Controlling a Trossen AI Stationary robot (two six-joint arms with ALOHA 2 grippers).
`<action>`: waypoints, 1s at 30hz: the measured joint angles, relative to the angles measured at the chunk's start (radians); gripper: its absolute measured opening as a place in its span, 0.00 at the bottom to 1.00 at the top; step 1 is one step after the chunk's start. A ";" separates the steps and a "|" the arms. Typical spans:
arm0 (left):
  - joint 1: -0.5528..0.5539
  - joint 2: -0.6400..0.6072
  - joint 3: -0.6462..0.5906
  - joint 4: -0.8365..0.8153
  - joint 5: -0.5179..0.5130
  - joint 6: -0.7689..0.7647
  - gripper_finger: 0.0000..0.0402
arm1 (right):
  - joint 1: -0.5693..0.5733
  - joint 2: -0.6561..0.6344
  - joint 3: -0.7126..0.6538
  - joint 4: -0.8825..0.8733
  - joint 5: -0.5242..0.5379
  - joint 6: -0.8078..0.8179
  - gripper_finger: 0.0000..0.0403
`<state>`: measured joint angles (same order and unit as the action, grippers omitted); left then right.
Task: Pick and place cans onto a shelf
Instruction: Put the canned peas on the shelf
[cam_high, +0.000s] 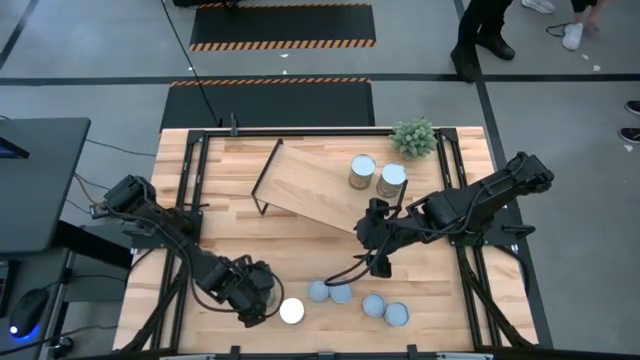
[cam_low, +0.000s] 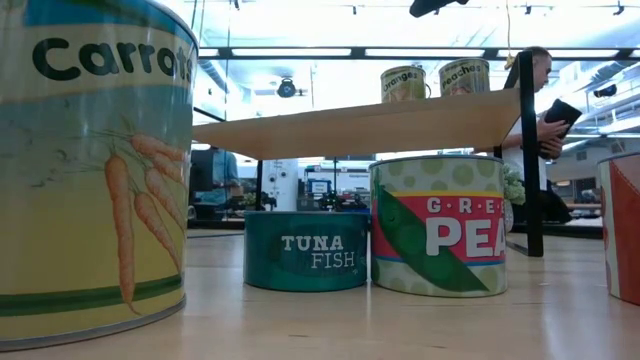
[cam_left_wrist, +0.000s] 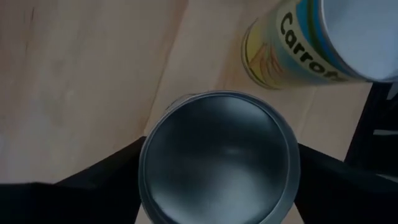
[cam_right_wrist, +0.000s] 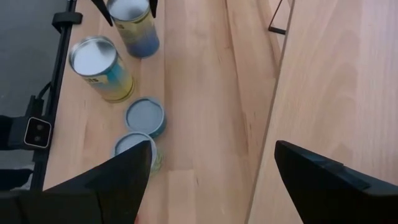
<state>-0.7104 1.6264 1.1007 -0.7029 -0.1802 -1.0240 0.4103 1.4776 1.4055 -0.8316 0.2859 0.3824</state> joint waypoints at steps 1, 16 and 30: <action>0.004 0.000 0.000 0.000 0.001 0.013 0.79 | 0.000 -0.001 0.000 -0.002 0.000 0.000 0.86; 0.239 -0.204 0.155 -0.147 0.256 0.407 0.79 | 0.013 -0.105 0.000 -0.053 -0.056 0.039 0.86; 0.668 -0.183 0.500 -0.333 0.282 0.872 0.80 | 0.013 -0.137 0.000 -0.105 0.007 0.081 0.86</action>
<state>-0.0422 1.4436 1.6007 -1.0359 0.1022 -0.1524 0.4236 1.3403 1.4059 -0.9367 0.2932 0.4637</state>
